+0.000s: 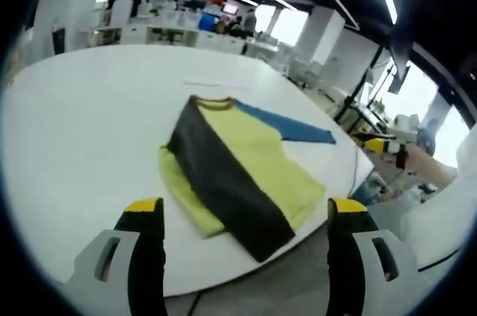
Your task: Fold the garment on the visible template until the final outline fits inside the template.
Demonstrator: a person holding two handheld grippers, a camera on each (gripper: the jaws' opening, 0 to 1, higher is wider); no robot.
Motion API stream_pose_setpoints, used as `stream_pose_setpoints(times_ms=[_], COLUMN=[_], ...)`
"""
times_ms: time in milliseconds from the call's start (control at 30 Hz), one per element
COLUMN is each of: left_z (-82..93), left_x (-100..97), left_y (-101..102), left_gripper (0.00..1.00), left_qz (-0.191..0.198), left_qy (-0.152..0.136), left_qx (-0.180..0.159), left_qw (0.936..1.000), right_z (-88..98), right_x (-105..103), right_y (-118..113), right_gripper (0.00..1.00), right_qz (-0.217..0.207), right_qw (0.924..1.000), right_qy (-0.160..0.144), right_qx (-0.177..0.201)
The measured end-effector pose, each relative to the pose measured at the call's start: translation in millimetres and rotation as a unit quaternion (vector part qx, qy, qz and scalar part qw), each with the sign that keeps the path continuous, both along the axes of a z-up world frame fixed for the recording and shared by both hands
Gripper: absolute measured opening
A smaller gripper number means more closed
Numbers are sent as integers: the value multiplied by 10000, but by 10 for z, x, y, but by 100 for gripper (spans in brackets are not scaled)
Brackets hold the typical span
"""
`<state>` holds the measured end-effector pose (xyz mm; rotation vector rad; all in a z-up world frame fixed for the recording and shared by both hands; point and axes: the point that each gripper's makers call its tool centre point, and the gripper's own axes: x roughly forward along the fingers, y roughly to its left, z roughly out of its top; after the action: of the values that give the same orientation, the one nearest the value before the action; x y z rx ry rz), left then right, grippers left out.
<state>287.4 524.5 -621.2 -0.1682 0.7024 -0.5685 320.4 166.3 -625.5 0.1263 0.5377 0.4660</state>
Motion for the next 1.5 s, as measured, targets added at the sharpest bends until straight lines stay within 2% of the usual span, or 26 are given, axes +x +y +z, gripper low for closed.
stream_pose_setpoints(times_ms=[133, 400, 900, 1500], left_z=[9, 3, -20, -122], left_x=[-28, -114, -191, -222], left_y=[6, 53, 87, -65], left_gripper=[87, 87, 87, 85], left_qz=[-44, -105, -255, -600], left_qy=[-48, -41, -48, 11], left_qx=[66, 106, 155, 282], left_qw=[10000, 9999, 9995, 9978], right_z=[8, 3, 80, 99], right_x=[-65, -199, -295, -345], right_y=[23, 46, 87, 82], right_gripper=[100, 100, 100, 100], right_qz=[-24, -166, -290, -400], right_qw=[10000, 9998, 9994, 9990], right_qy=[-40, -14, -129, -200], right_qx=[7, 77, 123, 65])
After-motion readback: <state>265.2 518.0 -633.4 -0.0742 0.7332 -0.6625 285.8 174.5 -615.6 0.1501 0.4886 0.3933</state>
